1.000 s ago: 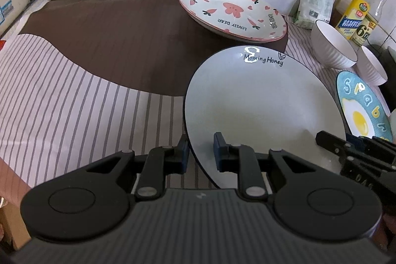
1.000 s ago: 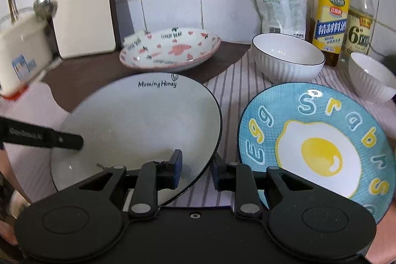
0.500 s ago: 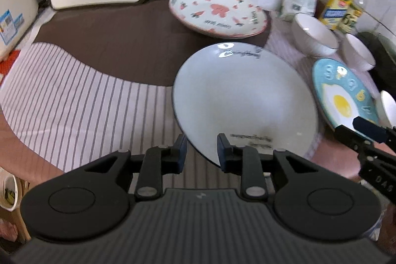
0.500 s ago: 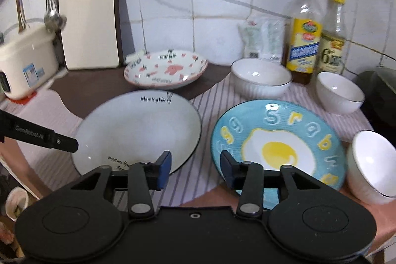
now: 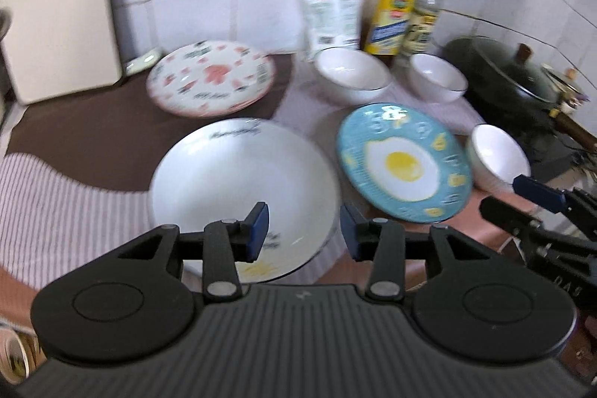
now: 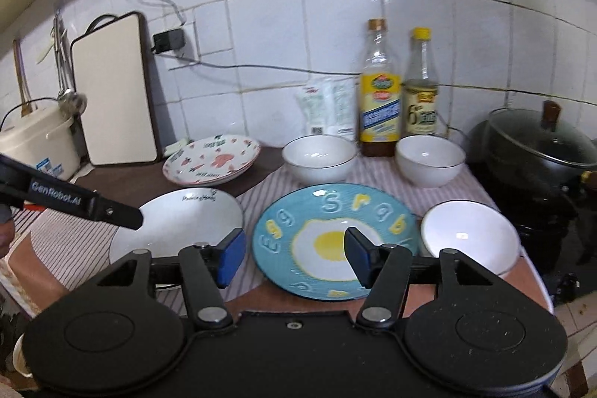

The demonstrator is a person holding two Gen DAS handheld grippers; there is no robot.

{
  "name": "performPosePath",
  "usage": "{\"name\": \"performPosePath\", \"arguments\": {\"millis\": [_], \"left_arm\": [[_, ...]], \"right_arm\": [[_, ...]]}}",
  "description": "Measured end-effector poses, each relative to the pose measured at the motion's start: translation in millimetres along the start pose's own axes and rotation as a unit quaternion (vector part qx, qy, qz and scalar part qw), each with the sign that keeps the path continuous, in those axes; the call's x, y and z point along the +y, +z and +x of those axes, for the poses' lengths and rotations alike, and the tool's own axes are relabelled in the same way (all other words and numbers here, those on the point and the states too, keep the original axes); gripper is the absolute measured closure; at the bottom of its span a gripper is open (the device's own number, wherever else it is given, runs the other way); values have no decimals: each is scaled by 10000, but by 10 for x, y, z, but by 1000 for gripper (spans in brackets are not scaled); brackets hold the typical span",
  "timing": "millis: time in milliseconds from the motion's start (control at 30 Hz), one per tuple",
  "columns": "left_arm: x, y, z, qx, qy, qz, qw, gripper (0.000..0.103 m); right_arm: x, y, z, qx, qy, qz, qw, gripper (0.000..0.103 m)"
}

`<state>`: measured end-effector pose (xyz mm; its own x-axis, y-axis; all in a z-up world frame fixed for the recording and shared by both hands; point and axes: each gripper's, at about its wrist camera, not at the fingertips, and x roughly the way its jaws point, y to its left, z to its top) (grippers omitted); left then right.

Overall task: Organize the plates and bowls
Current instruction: 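Grasp the rim of the blue egg-print plate with both tools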

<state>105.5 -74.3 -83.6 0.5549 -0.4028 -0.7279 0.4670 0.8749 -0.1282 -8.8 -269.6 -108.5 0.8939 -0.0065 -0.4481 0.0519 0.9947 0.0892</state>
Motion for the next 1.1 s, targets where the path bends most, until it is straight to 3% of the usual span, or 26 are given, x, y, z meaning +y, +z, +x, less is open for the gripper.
{"name": "performPosePath", "arguments": {"millis": [300, 567, 733, 967, 1100], "left_arm": [[-392, 235, 222, -60, -196, 699, 9973, 57], [-481, 410, 656, -30, -447, 939, 9946, 51], [-524, 512, 1004, 0, -398, 1321, 9904, 50], [-469, 656, 1528, 342, -455, 1438, 9880, 46], [-439, 726, 1801, 641, -506, 1473, 9857, 46]], "right_arm": [[-334, -188, 5, -226, -280, 434, 9984, 37], [-492, -368, 300, -141, -353, 614, 9974, 37], [-589, -463, 561, -12, -465, 904, 9948, 37], [-678, -555, 862, 146, -560, 1264, 9903, 37], [-685, -553, 920, 23, -527, 1381, 9890, 37]]}}
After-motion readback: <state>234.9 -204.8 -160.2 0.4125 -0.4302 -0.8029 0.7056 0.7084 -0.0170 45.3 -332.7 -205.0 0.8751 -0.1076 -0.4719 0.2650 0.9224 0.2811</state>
